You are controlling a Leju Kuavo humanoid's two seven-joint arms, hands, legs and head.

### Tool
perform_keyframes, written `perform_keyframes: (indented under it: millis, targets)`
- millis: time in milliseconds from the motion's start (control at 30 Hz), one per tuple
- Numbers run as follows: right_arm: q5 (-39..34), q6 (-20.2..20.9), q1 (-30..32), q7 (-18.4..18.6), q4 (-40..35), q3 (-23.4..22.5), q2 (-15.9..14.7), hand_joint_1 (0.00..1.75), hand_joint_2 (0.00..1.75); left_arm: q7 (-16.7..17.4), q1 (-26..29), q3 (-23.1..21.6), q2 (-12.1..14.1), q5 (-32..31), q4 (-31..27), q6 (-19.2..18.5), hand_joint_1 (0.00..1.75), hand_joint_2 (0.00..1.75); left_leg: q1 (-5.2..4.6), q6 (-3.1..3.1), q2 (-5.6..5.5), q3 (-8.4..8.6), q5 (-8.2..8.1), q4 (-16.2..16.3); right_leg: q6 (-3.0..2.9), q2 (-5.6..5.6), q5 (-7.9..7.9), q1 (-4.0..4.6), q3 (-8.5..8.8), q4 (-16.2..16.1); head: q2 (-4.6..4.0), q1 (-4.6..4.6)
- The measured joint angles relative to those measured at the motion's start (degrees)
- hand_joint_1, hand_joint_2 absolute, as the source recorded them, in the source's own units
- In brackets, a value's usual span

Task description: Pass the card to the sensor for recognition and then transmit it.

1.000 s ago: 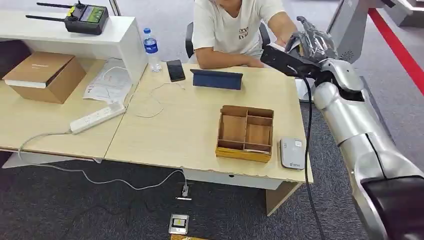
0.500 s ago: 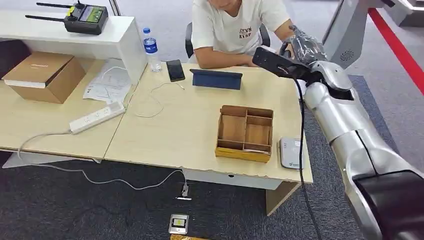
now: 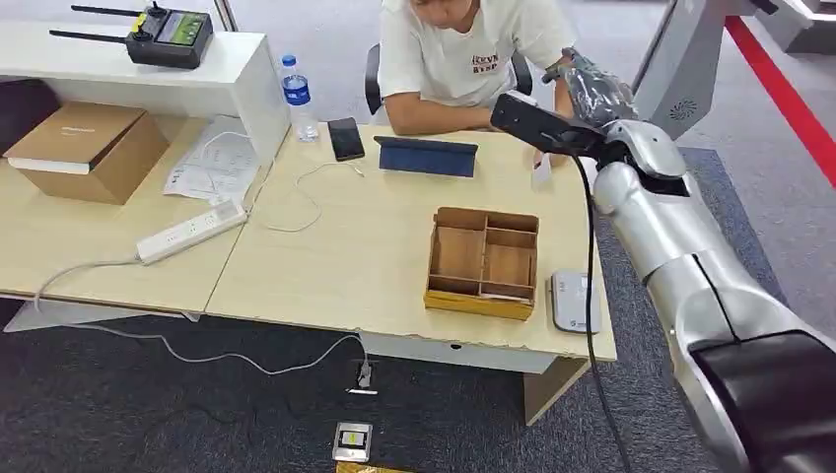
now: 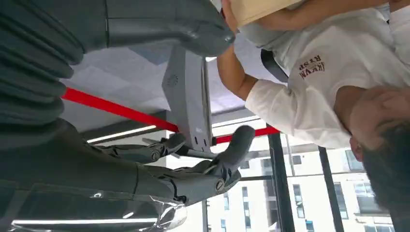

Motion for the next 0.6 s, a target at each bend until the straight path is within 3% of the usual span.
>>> perform_keyframes:
  millis: [600]
  targets:
    - [-2.9,-4.7,1.3,-4.2,0.8,-0.2,1.5,0.0,0.0,1.3,0.0,0.0,0.0,0.6,0.0,-0.3,0.0,0.0,0.0,0.0,0.03,0.0,0.0,0.0,0.0,0.0,0.0,0.01,-0.01,0.0,0.0,0.0]
